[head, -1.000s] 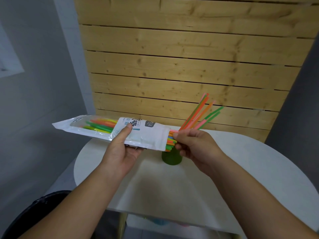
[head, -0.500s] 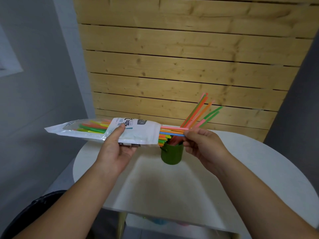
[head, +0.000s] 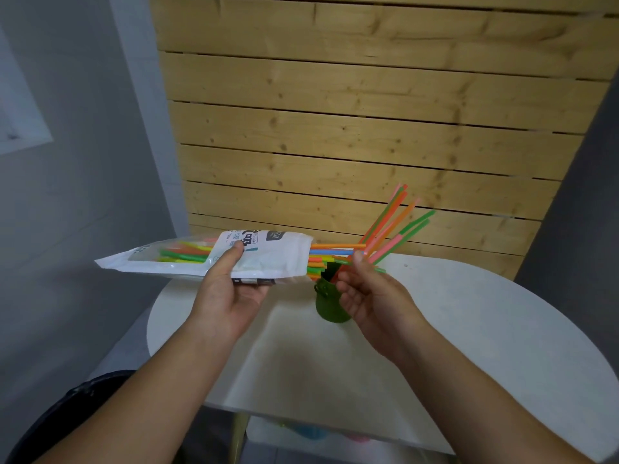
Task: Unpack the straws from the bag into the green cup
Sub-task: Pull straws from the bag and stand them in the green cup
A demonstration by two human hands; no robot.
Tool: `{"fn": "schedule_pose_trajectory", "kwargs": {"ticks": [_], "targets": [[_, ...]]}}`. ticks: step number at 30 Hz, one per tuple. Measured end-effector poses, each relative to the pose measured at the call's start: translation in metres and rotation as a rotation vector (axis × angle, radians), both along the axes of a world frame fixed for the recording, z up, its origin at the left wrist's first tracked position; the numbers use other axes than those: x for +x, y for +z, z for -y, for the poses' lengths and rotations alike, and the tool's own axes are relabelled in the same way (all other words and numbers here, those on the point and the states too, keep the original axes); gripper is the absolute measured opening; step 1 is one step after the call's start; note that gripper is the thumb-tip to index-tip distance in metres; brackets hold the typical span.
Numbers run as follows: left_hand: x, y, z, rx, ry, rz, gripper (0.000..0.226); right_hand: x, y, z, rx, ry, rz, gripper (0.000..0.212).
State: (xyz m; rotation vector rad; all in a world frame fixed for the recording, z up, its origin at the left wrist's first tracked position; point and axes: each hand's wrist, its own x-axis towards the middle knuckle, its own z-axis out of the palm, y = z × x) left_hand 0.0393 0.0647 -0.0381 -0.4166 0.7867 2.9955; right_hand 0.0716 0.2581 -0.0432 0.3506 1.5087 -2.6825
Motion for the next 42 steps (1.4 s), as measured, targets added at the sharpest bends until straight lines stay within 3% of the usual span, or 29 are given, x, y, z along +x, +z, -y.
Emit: {"fn": "schedule_pose_trajectory", "kwargs": {"ticks": [4,9,14,27,35,42], "targets": [[0.001,-0.001,-0.003,-0.019,-0.024,-0.017,0.029,0.001,-0.002,0.014,0.026,0.094,-0.018,0.046],[0.004,-0.003,-0.011,-0.073,-0.065,-0.034,0.023,-0.008,0.002,0.022,0.097,-0.066,0.022,0.031],[0.004,-0.005,-0.013,-0.079,-0.063,-0.017,0.023,-0.010,0.005,0.018,0.119,-0.160,-0.068,0.026],[-0.008,-0.013,-0.001,0.006,-0.010,0.029,0.033,-0.018,0.030,-0.025,0.348,-0.345,-0.265,0.029],[-0.019,-0.021,0.004,0.020,0.026,0.071,0.038,-0.016,0.042,-0.081,0.290,-0.416,-0.211,0.025],[-0.019,-0.020,-0.002,0.010,0.024,0.090,0.037,-0.012,0.040,-0.107,0.482,-0.505,-0.185,0.025]]}}
